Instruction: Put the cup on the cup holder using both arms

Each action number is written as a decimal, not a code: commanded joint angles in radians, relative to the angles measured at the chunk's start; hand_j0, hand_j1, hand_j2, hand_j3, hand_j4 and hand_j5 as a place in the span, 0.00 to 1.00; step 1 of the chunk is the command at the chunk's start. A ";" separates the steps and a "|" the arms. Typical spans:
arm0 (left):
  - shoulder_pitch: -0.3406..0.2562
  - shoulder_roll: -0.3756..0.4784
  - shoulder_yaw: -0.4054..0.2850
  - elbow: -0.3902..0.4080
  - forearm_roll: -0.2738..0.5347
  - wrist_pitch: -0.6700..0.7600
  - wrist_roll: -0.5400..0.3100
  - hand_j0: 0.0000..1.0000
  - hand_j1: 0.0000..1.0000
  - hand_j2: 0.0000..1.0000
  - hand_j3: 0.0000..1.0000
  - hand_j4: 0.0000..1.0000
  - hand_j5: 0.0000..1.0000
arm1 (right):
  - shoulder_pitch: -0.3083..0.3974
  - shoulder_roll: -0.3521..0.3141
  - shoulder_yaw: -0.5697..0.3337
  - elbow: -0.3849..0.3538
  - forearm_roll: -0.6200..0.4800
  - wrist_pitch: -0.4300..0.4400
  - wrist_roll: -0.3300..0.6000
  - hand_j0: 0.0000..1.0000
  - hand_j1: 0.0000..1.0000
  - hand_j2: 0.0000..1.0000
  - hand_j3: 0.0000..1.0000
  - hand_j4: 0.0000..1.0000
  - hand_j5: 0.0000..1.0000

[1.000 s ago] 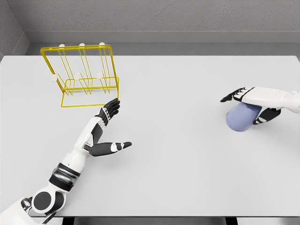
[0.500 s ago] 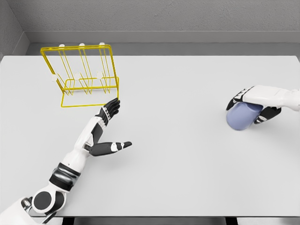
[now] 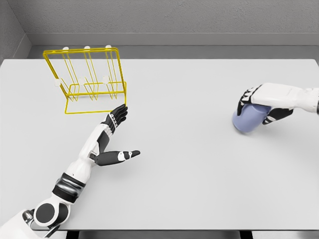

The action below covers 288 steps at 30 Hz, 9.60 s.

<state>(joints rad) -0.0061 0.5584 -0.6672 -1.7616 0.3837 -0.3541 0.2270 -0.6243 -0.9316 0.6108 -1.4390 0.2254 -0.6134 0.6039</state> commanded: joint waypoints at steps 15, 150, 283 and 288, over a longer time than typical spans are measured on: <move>0.000 -0.003 0.000 -0.001 -0.002 0.000 0.000 1.00 1.00 1.00 1.00 1.00 1.00 | -0.077 0.011 0.096 -0.167 -0.001 0.003 0.007 0.53 0.53 0.53 0.53 0.53 0.53; 0.035 -0.028 0.001 -0.001 -0.002 -0.011 0.000 1.00 1.00 1.00 1.00 1.00 1.00 | -0.198 0.323 0.290 -0.189 0.226 0.003 0.007 0.85 0.85 0.85 0.85 0.85 0.85; -0.038 -0.353 -0.032 0.085 -0.195 0.311 0.009 0.80 0.80 0.80 0.80 0.80 0.80 | 0.046 0.004 -0.013 -0.015 0.018 0.003 0.007 1.00 1.00 1.00 1.00 1.00 1.00; -0.038 -0.353 -0.032 0.085 -0.195 0.311 0.008 0.73 0.73 0.73 0.73 0.73 0.73 | 0.048 0.005 -0.013 -0.015 0.020 0.003 0.007 1.00 1.00 1.00 1.00 1.00 1.00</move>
<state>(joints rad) -0.0445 0.2056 -0.6980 -1.6759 0.1913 -0.0426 0.2350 -0.5768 -0.9256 0.5987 -1.4542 0.2502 -0.6135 0.6113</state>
